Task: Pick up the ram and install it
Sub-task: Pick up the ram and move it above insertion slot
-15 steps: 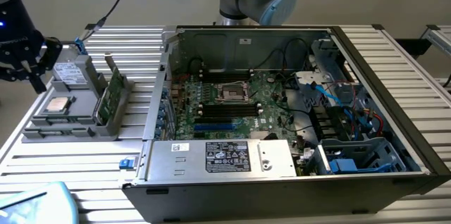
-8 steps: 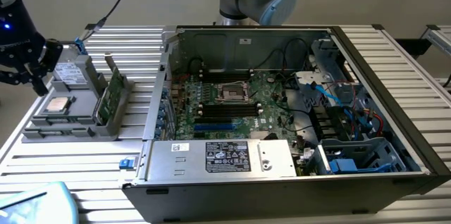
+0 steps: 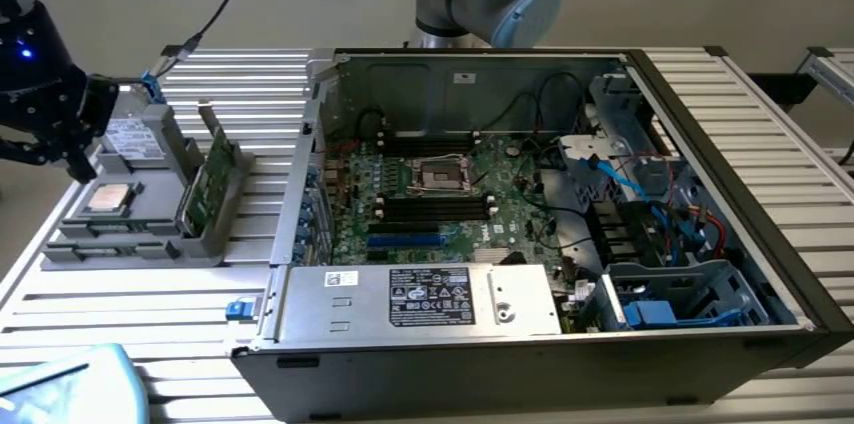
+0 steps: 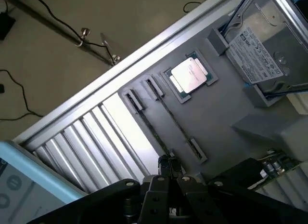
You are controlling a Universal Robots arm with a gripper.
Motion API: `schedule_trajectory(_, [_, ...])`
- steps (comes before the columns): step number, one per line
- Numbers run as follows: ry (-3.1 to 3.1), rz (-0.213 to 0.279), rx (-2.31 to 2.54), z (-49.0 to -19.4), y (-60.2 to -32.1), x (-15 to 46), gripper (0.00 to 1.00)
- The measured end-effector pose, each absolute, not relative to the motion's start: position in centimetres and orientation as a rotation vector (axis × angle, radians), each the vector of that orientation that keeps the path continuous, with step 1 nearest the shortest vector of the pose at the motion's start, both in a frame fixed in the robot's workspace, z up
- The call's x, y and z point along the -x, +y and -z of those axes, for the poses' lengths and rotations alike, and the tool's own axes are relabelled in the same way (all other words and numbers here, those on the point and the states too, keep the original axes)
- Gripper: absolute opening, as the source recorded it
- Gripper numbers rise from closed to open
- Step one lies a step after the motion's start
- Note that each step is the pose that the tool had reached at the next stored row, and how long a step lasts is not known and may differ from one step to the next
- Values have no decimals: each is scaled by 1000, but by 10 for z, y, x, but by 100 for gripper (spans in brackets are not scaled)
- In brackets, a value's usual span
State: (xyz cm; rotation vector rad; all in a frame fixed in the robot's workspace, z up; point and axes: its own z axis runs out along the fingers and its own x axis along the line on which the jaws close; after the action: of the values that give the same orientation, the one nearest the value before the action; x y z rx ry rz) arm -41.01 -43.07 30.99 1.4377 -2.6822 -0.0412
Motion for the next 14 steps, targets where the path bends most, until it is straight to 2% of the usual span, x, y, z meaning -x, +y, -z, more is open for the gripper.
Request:
schedule_trajectory(6, [-2609,74,-1590,-307,-431,410,11])
schedule_trajectory(14, [-2484,65,-1774,-306,-431,410,11])
